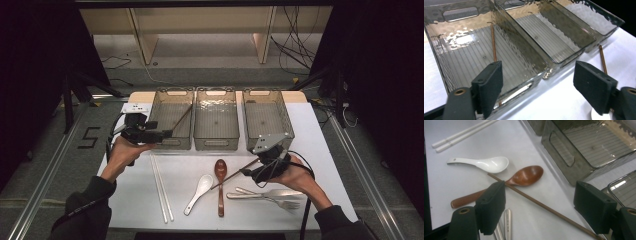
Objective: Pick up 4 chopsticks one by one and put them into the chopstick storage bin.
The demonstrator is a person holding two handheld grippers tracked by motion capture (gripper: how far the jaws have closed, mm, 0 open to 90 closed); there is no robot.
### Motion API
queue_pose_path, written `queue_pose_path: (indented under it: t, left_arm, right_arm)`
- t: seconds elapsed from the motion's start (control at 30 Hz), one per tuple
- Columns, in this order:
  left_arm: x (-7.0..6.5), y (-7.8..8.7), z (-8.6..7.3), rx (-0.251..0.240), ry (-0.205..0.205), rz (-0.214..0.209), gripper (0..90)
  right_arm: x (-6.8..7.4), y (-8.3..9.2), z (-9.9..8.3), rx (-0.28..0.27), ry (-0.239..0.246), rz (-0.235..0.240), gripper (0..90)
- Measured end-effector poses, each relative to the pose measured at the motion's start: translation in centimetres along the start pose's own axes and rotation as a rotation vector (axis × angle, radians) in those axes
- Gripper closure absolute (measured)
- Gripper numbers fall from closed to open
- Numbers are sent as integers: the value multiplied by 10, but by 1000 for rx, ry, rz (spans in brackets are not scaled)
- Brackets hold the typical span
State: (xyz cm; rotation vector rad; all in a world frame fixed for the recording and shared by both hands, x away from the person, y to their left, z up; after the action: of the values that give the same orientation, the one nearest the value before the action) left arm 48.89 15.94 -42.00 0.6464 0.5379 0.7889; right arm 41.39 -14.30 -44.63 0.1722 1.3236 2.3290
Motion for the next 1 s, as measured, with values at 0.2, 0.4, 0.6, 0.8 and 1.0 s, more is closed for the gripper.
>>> queue_pose_path:
  t: [0.2, 0.4, 0.6, 0.8, 1.0]
  left_arm:
    - [-12, 2, -14, 12, -11, 7, 207]
    - [-26, 2, -30, 7, -29, -4, 196]
    - [-38, 5, -44, 2, -59, -10, 192]
    - [-44, 7, -55, 10, -82, 0, 189]
    - [-51, 9, -63, 18, -97, 1, 186]
  right_arm:
    - [-6, -10, -1, 72, 49, 30, 272]
    - [-9, -22, -2, 147, 115, 45, 288]
    - [-14, -35, -6, 228, 144, 59, 303]
    - [-19, -52, -14, 314, 169, 39, 307]
    - [-25, -65, -18, 370, 182, 29, 328]
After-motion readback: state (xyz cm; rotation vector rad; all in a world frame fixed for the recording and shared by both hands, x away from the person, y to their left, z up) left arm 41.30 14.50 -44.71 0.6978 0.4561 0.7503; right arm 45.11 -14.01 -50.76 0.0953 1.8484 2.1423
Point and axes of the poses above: each handheld gripper's, and its own axes: y roughly backward along the jaws, z roughly out of its top, x roughly to its left, the point moved 8 cm from there along -y, roughly forward along the jaws, and after that the axes turned 11 degrees about x, right-handed, at the moved point
